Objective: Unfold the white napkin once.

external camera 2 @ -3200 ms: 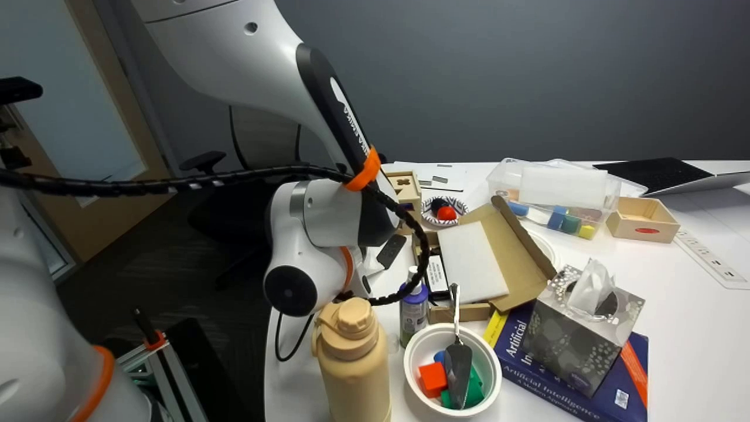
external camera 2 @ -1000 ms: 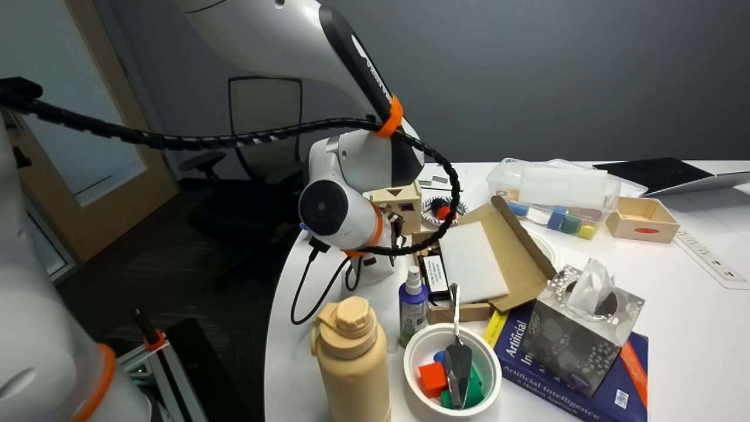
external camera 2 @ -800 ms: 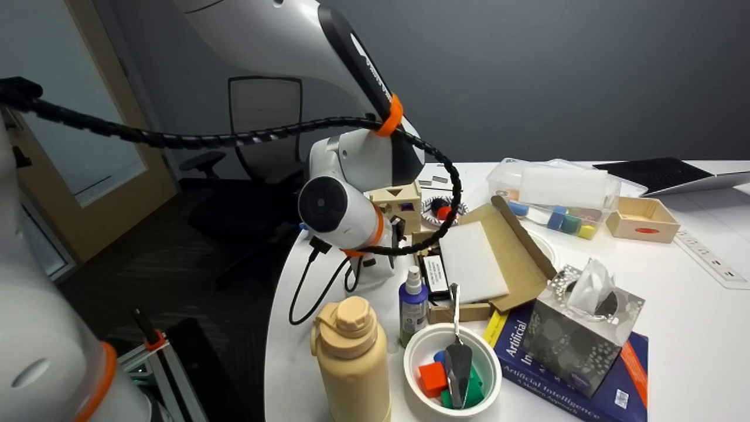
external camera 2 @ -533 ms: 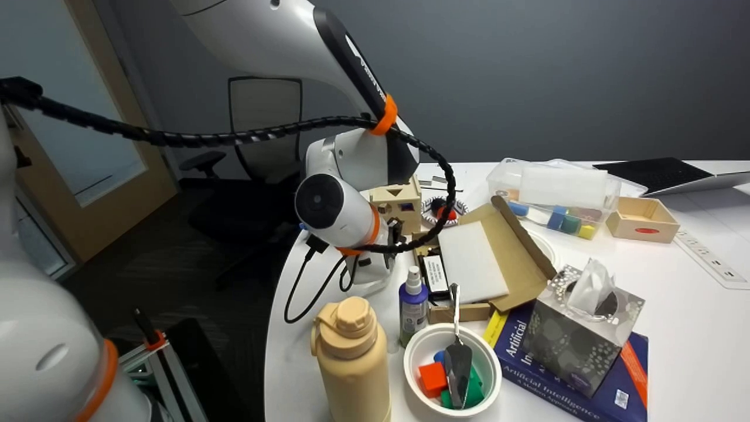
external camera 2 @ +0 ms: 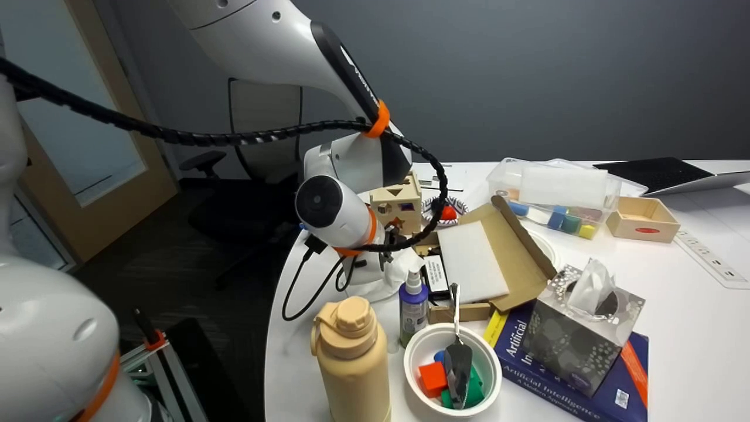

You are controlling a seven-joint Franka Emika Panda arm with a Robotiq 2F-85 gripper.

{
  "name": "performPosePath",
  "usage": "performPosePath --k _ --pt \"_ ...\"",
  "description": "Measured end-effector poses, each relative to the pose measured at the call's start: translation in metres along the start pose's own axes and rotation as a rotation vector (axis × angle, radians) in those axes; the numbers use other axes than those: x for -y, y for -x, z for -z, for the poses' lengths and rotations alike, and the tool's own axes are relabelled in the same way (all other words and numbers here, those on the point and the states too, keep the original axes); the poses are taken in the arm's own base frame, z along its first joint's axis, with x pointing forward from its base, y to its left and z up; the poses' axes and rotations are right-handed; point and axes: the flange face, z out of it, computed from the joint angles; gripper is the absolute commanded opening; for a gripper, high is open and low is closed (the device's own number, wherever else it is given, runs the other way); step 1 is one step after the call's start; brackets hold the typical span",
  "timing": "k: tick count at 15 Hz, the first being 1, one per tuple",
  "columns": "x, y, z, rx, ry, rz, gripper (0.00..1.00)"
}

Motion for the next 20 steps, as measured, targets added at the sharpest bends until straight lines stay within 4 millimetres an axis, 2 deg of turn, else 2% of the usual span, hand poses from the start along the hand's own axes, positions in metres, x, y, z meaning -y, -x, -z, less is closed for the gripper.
performPosePath --k 8,9,13,20 --pt "0.006 0.009 0.001 -0.016 -0.004 0.036 0.96" --pt "0.006 0.012 0.003 -0.019 0.002 0.045 0.99" --pt "0.002 0.031 0.02 -0.055 0.058 0.09 1.0" --pt "0.002 0.071 0.066 -0.096 0.139 0.203 1.0"
